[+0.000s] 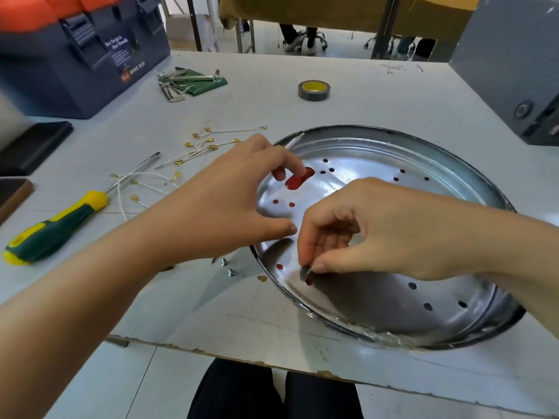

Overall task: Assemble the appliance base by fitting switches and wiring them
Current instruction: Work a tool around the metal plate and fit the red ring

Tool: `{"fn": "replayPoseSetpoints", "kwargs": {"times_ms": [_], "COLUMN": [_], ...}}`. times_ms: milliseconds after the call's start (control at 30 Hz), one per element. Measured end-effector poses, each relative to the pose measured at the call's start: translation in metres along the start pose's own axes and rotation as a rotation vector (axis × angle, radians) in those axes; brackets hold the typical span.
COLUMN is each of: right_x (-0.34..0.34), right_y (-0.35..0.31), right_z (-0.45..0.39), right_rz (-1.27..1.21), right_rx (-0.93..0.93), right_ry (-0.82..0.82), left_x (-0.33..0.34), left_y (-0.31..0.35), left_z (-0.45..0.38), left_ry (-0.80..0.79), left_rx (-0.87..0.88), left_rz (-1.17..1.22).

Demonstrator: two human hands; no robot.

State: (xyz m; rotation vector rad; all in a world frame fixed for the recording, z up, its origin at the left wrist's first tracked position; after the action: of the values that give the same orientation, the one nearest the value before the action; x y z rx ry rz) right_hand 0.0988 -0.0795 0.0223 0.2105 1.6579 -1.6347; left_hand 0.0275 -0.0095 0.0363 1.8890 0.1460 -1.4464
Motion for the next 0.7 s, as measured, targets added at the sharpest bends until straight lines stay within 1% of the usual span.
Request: {"fn": "replayPoseSetpoints", "kwargs": {"times_ms": [333,700], "right_x": [0.0018,0.0033], "right_y": [-0.0068,-0.0065], "right_z": [-0.0011,-0.0042], "right_rz": [0.109,0.179], "right_rx": [-0.018,0.03], "right_ry": [-0.043,-0.095], "left_x": [0.0004,0.001], "left_y": [-0.0001,0.001], "left_z": [0.0003,-0.0006], "left_ry": [0.007,0.025], "left_rx": [-0.012,-0.022], "left_rz": [0.008,0.007]}}
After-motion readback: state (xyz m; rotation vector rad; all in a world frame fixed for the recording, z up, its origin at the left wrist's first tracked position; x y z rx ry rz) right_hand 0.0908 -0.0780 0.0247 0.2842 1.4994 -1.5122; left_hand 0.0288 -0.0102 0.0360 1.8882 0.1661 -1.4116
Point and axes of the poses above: each hand's wrist, its own z-axis away from the middle knuckle, its own x-axis out of the palm, y = z × x, the point moved 8 cm from there along -z, towards the middle knuckle, and after that the axes turned 6 degrees about -x, right-handed, at the moved point
